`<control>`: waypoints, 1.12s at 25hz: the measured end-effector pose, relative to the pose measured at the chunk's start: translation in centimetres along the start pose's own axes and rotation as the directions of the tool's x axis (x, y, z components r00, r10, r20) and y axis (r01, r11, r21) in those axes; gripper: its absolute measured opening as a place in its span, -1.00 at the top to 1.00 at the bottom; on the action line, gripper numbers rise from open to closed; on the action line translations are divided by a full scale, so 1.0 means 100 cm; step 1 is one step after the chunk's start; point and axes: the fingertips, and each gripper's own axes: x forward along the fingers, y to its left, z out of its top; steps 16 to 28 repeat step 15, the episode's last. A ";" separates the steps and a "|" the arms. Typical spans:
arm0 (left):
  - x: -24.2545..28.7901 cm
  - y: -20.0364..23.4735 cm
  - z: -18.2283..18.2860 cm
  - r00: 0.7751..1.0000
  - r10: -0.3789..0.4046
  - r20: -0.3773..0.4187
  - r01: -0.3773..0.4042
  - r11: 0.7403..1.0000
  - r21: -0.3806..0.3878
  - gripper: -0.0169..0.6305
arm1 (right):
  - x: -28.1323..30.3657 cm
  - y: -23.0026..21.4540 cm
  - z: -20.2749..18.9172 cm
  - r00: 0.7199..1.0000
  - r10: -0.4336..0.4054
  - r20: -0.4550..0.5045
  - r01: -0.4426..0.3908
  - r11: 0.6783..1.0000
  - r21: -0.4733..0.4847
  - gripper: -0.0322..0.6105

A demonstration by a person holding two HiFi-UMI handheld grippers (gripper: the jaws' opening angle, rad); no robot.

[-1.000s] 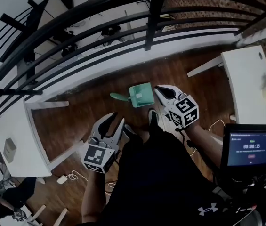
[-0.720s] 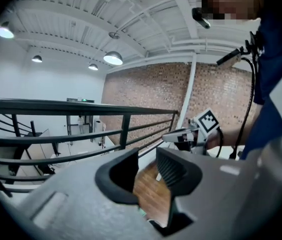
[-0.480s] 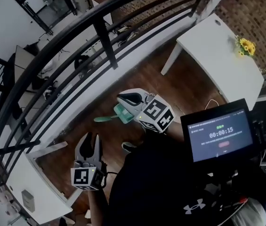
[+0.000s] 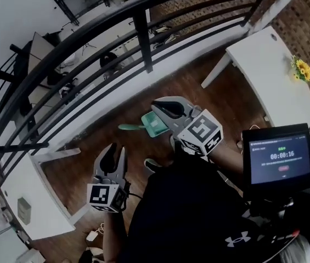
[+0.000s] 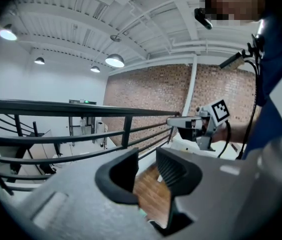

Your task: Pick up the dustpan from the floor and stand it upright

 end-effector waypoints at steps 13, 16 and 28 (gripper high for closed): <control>-0.009 0.005 -0.008 1.000 0.019 0.009 -0.019 1.000 -0.009 0.60 | 0.002 0.007 0.024 0.998 0.010 0.057 -0.006 0.998 -0.070 0.87; -0.009 0.005 -0.010 1.000 0.019 0.008 -0.019 1.000 -0.007 0.61 | 0.001 0.009 0.025 0.998 0.013 0.062 -0.008 0.997 -0.079 0.86; -0.009 0.005 -0.010 1.000 0.019 0.008 -0.019 1.000 -0.007 0.61 | 0.001 0.009 0.025 0.998 0.013 0.062 -0.008 0.997 -0.079 0.86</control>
